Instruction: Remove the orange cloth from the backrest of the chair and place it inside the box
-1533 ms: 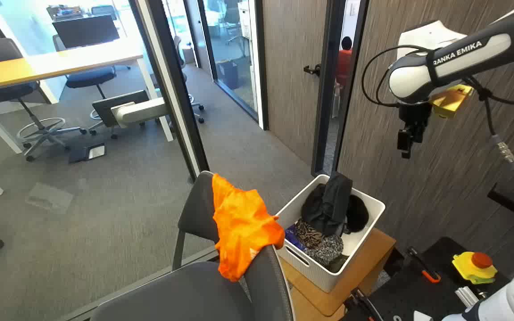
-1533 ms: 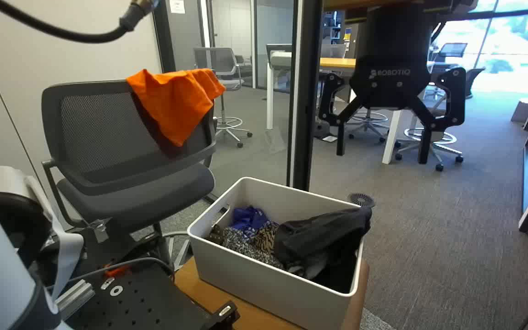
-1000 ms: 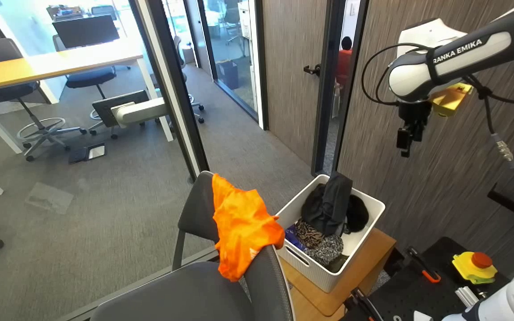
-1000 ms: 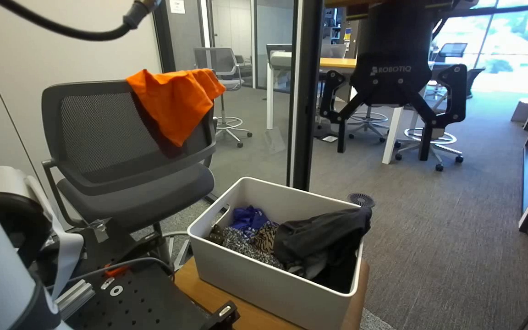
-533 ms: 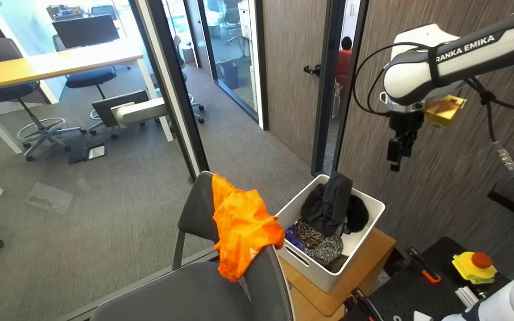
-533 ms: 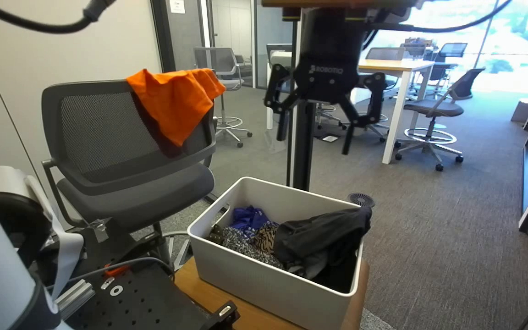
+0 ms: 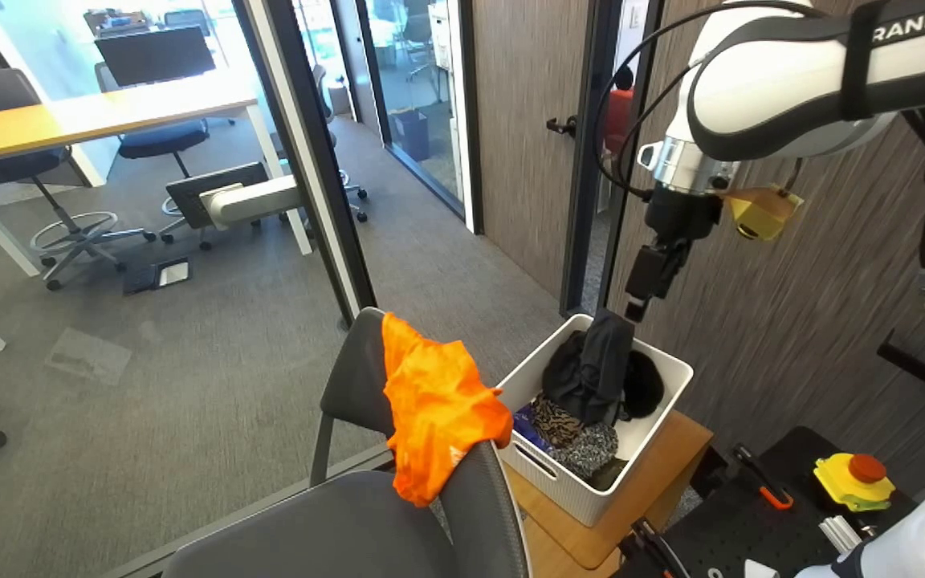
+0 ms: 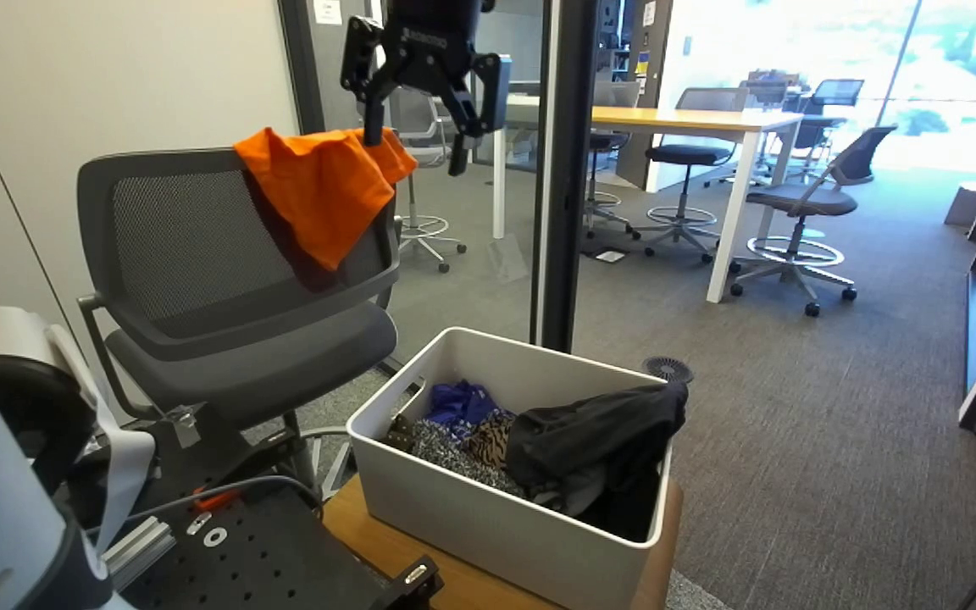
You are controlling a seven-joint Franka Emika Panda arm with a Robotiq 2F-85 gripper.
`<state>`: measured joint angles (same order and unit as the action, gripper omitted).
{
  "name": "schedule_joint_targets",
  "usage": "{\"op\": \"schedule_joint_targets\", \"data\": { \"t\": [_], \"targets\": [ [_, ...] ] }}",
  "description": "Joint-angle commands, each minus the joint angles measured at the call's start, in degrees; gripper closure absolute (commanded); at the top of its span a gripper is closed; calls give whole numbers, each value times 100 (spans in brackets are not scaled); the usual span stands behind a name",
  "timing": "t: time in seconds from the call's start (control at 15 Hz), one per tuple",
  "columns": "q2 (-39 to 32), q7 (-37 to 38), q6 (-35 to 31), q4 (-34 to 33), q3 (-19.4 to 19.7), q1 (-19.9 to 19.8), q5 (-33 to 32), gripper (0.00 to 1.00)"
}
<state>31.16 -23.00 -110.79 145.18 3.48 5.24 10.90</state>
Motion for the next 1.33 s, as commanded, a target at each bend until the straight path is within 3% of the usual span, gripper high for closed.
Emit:
{"op": "schedule_joint_targets", "data": {
  "t": [0.0,0.6,0.93,1.27],
  "targets": [
    [284,636,-136,86,-315,415,758,0],
    [-20,1390,-825,135,-1369,1332,1929,0],
    [-326,1924,-1421,-10,-1842,1567,1896,0],
    [-528,2236,-1830,-186,-2019,1614,1744,0]
  ]
}}
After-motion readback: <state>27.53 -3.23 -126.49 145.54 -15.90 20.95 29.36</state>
